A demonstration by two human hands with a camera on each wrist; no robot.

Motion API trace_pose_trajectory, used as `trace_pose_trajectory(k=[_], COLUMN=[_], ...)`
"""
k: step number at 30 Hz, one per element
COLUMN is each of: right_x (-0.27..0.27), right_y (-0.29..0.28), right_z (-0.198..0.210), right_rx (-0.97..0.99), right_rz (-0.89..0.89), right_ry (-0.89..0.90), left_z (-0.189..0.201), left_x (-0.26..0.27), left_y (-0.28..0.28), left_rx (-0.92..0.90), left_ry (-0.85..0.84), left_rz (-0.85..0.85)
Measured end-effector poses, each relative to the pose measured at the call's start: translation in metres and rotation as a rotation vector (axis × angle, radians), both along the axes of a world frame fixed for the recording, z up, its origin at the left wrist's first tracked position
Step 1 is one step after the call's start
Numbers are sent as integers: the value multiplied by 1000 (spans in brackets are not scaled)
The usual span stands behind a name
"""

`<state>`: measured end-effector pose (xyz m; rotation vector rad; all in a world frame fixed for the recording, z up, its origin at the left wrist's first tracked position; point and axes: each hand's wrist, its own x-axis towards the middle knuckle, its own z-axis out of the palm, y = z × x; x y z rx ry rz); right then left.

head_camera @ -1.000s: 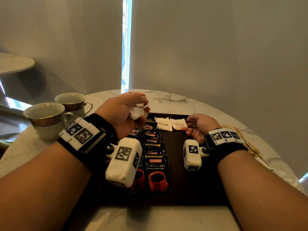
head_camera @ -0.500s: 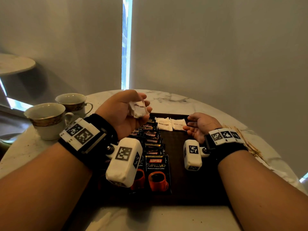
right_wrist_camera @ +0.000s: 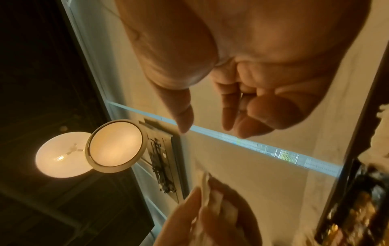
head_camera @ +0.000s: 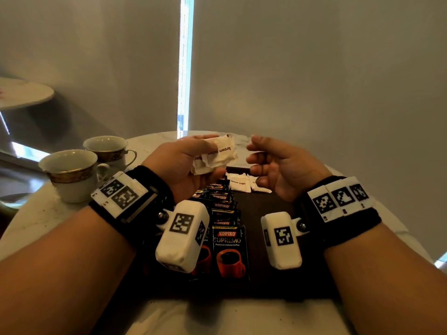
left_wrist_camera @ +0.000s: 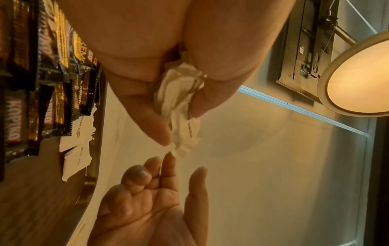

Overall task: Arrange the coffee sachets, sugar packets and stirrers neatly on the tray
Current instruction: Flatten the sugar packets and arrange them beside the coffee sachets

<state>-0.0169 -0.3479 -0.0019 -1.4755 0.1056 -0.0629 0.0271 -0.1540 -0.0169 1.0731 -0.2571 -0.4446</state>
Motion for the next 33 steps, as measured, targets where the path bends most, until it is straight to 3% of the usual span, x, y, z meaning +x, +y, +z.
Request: trace_pose_trajectory(k=[4,13,25,33], right_x=[-6,-4,1,-1], right_y=[19,26,21,29], right_z=[-4,-9,-5,-8], right_rx=[-37,-36,233,187], right_rz=[112,47,-39,49], right_ry=[-20,-53,-152,-189], left_z=[0,1,2,0], left_x=[-1,-3,-3,-7], left_y=[-2,-1,0,-1], left_rx=[-23,21,78,93], left_ry=[-40,-58,46,-79], left_rz=[31,59,26,-77])
